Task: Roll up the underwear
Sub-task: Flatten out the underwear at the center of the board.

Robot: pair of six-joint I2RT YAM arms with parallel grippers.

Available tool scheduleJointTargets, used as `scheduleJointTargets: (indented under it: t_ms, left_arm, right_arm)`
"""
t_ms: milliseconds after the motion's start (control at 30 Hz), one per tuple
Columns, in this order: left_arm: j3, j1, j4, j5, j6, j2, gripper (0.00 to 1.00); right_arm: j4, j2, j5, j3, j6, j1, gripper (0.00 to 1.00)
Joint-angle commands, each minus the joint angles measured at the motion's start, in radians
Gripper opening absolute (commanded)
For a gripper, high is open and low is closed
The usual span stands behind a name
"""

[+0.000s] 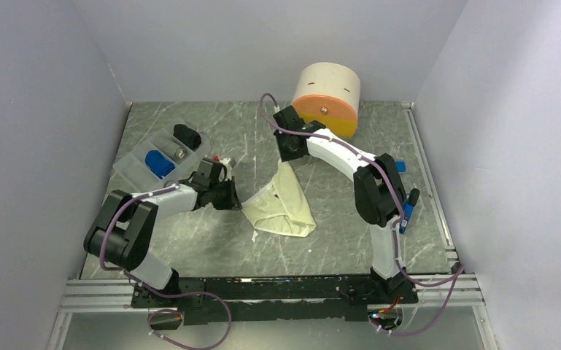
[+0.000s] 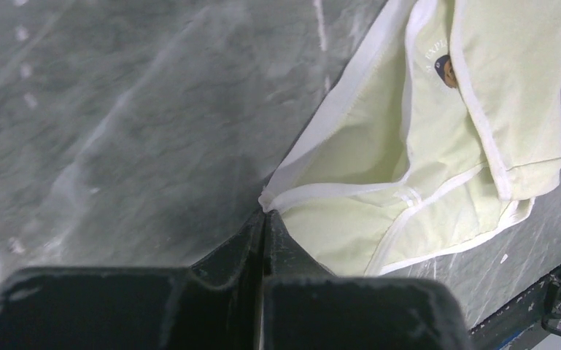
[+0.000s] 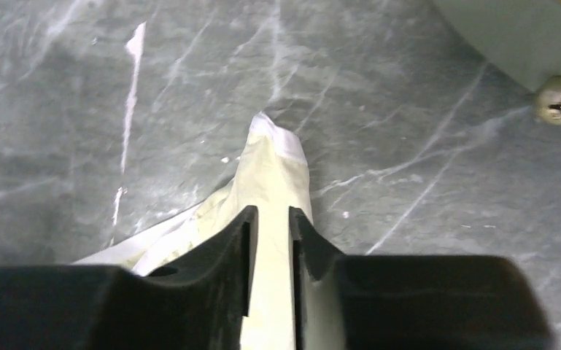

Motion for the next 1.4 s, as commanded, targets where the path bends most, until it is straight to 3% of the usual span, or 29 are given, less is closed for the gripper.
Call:
scheduleJointTargets:
  t_ms: [0, 100, 567, 867, 933, 1233, 1367]
  left_arm:
    - [-0.031, 0.052, -0.043, 0.037, 0.014, -0.061, 0.05]
    - [-0.054, 0.078, -0.048, 0.052, 0.008, -0.099, 0.05]
    - [-0.076, 0.113, -0.079, 0.075, 0.026, -0.14, 0.05]
    - [-0.076, 0.124, -0.097, 0.07, 0.04, -0.147, 0.05]
    - [-0.074, 0.125, -0.097, 0.071, 0.04, -0.147, 0.05]
    - [-0.07, 0.13, -0.105, 0.068, 0.043, -0.146, 0.05]
    - [-0.073, 0.136, -0.107, 0.065, 0.043, -0.149, 0.05]
  right_arm:
    - [0.036, -0.034, -0.135, -0.046, -0.005, 0.049, 0.31]
    - [0.047, -0.009, -0.119, -0.055, -0.009, 0.107, 0.37]
    - [-0.02, 0.163, 0.065, 0.093, -0.018, 0.221, 0.39]
    - [0.001, 0.109, 0.1, 0.045, -0.02, 0.233, 0.37]
    - [0.013, 0.107, 0.099, 0.034, -0.028, 0.233, 0.35]
    - [-0.014, 0.139, 0.122, 0.072, -0.043, 0.228, 0.06]
    - [0.006, 0.09, 0.091, 0.054, -0.049, 0.223, 0.08]
